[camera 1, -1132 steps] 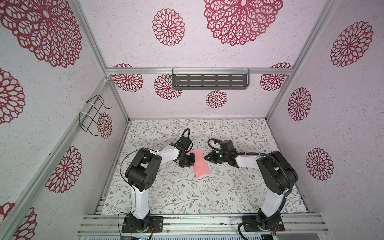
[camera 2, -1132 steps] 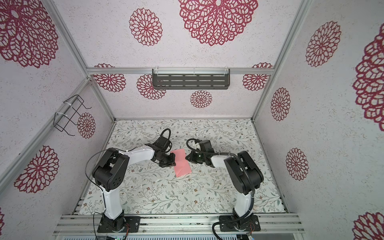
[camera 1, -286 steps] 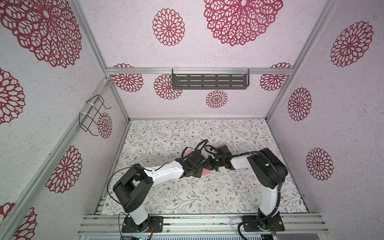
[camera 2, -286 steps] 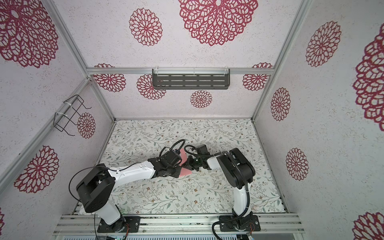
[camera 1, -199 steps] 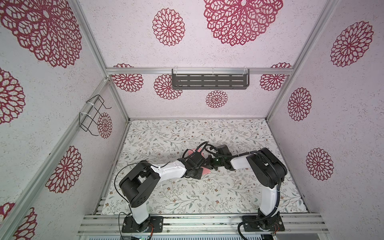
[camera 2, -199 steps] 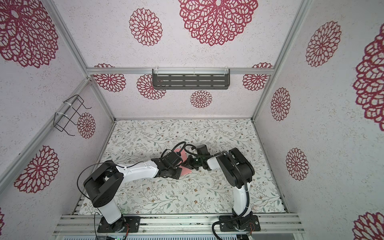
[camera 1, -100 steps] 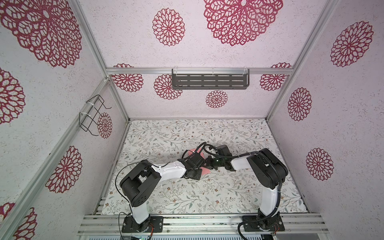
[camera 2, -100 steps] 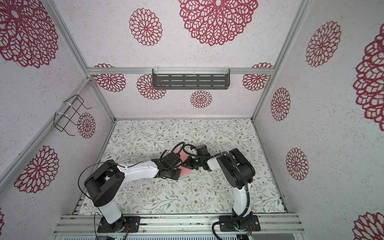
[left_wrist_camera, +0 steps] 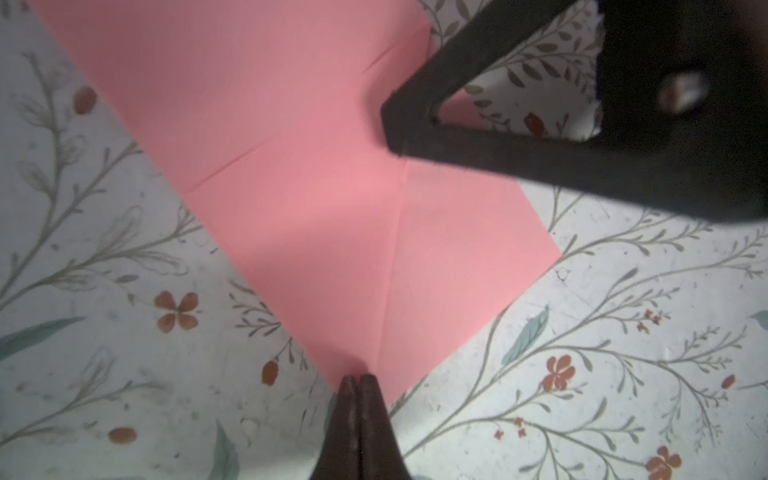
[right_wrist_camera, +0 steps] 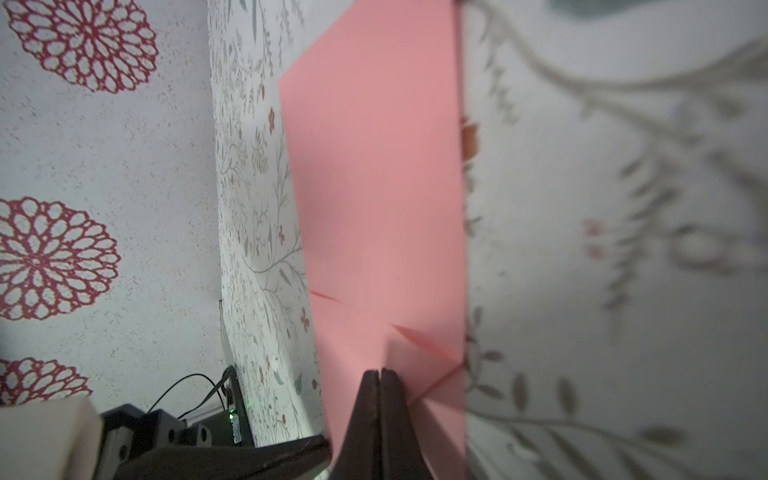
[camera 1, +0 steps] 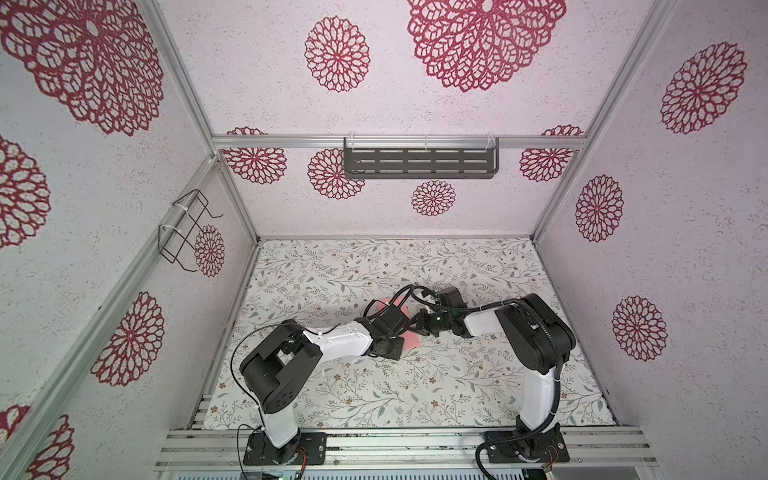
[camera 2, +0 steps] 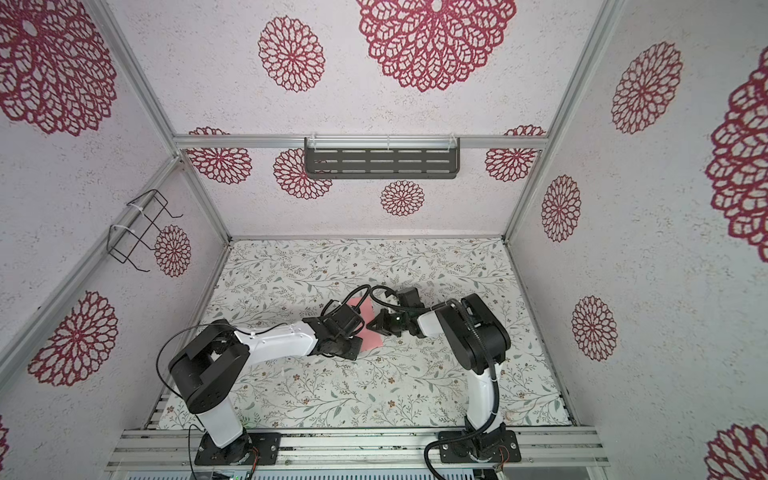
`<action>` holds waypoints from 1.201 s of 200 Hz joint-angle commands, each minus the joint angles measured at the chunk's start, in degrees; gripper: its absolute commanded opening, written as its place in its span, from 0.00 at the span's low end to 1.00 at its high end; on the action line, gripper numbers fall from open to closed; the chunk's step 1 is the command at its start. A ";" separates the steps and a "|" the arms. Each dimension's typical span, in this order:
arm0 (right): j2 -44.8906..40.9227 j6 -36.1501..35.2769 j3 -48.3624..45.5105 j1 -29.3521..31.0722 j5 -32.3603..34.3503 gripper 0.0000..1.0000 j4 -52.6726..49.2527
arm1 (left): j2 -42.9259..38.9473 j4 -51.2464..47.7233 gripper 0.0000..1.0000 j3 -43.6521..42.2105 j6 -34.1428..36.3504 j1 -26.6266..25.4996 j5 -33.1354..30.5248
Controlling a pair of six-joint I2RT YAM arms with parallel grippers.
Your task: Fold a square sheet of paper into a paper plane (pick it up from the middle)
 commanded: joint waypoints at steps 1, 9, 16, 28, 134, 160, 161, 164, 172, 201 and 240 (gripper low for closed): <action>2.29 -3.34 2.00 -3.64 4.89 0.03 -6.25 | 1.71 -0.45 0.00 -1.12 0.27 0.34 0.64; 1.73 -3.58 3.11 -3.95 4.63 0.03 -7.01 | 1.61 -0.43 0.00 -1.12 0.31 0.31 0.67; 0.93 -3.50 3.85 -4.13 4.43 0.03 -7.39 | 1.60 -0.56 0.00 -1.08 0.24 0.36 0.59; -1.12 -3.50 4.81 -4.19 4.25 0.03 -8.15 | 1.38 -0.70 0.00 -0.92 0.27 0.36 0.59; -13.89 3.22 -6.73 -1.67 4.68 0.41 -0.26 | -4.66 1.85 0.21 4.41 -6.06 5.70 5.21; -12.71 5.08 -6.77 0.07 4.76 0.44 1.24 | -1.71 1.34 0.21 6.26 -6.47 6.63 6.08; -12.65 5.12 -6.75 0.14 4.76 0.44 1.24 | -1.60 1.29 0.20 6.35 -6.45 6.63 6.10; -12.53 5.26 -6.73 0.38 4.76 0.44 1.39 | -1.27 1.13 0.20 6.56 -6.45 6.64 6.13; -11.98 5.67 -6.62 0.84 4.76 0.44 1.75 | -0.48 0.69 0.19 7.19 -6.42 6.73 5.90; -10.12 7.13 -6.01 1.99 4.37 0.43 3.07 | 2.13 -1.51 0.15 8.87 -6.42 7.12 4.00; -8.79 8.36 -5.14 2.48 3.54 0.39 3.43 | 4.74 -4.30 0.07 9.95 -6.93 7.69 2.46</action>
